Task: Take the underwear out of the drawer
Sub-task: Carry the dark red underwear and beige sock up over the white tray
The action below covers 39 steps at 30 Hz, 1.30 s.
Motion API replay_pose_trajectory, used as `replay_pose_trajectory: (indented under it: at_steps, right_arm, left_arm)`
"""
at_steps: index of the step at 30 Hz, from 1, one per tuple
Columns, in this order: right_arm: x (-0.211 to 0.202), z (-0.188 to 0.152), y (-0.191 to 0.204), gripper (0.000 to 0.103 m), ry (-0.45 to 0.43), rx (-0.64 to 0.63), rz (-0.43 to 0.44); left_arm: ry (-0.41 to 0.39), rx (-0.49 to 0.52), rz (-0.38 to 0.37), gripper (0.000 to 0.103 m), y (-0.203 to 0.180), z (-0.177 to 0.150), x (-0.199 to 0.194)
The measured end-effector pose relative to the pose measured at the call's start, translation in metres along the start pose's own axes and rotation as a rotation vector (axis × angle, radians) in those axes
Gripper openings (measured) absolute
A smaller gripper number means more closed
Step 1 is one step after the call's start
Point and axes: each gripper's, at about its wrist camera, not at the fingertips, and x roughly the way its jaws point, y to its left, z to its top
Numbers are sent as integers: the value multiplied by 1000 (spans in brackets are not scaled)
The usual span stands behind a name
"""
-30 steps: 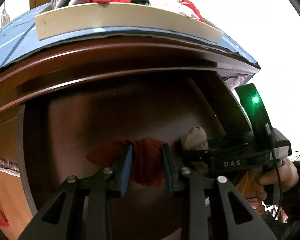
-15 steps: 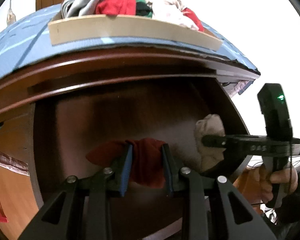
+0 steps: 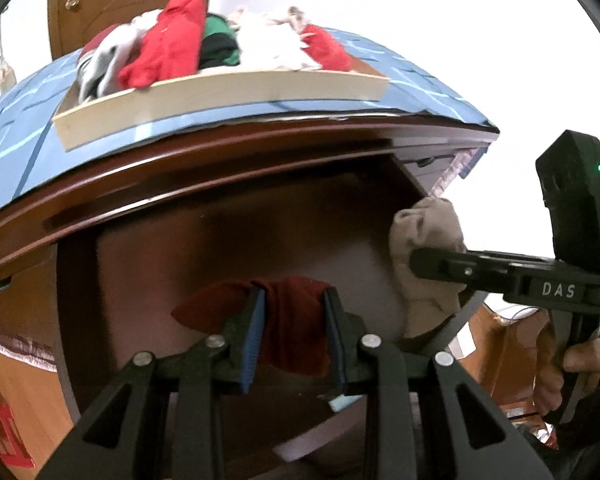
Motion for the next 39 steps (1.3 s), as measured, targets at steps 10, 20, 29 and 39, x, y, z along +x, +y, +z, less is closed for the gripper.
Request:
replay_pose_trajectory:
  at_steps: [10,20,29,39]
  right_arm:
    - [-33,-4,-2,31,-66,-1,19]
    - [-44,-8,0,31,-90,3,29]
    - [-60,-3,7,31,-138,-14,37]
    - [-63,6,11,31,-151,-22,36]
  left_arm:
    - [-35,40,-13,28,-23,2,-15]
    - [-61,54,-35,28,-38,3,-26]
    - [-88,75,-51,28,-46,10,-36]
    - [-110,82,-62,28,-43,23,-40]
